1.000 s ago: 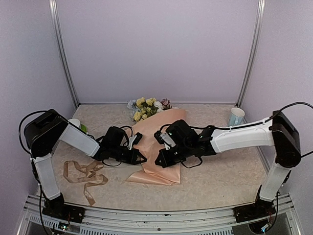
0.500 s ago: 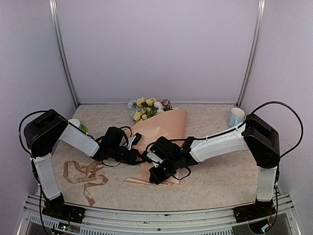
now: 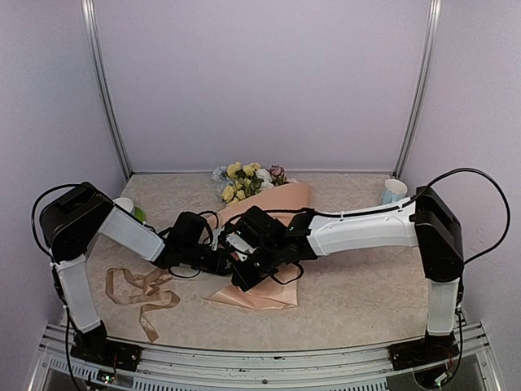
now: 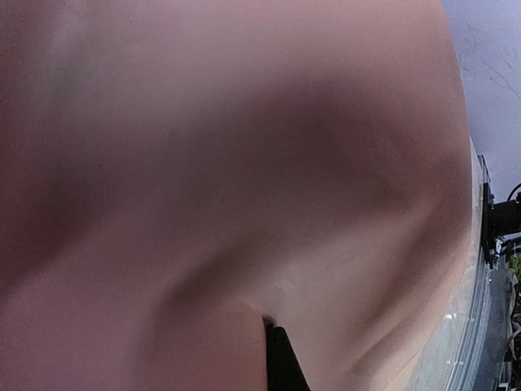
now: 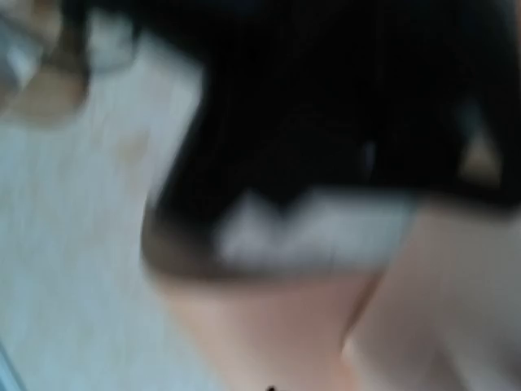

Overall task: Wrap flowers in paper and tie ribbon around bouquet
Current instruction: Press the fold line on the 2/3-folded wrapping paper.

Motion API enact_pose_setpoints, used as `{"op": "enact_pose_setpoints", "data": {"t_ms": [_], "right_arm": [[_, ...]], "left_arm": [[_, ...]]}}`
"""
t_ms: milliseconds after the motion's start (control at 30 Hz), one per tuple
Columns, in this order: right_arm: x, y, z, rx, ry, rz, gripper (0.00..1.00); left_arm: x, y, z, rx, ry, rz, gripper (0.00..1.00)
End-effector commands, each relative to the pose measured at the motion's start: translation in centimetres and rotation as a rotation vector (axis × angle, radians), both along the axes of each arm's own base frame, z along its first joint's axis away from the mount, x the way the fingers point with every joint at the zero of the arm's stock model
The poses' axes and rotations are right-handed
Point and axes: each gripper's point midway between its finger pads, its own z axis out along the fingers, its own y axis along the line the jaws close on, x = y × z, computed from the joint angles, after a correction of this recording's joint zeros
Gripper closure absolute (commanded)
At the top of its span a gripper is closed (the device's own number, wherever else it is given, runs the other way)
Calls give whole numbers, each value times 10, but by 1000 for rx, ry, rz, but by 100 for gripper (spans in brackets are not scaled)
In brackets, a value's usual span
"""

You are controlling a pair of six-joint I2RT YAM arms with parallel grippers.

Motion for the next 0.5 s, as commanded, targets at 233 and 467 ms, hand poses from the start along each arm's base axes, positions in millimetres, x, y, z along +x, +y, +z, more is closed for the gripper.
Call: {"op": "enact_pose_setpoints", "data": {"t_ms": [233,467], "right_arm": [[-32,-15,-67,-222,22,74,100],[-32,-19,-15,-78,-19,89,100]], "left_arm": [[0,8,-10,19,8,10,100],[-2,10,-12,31,10,9,100]]}}
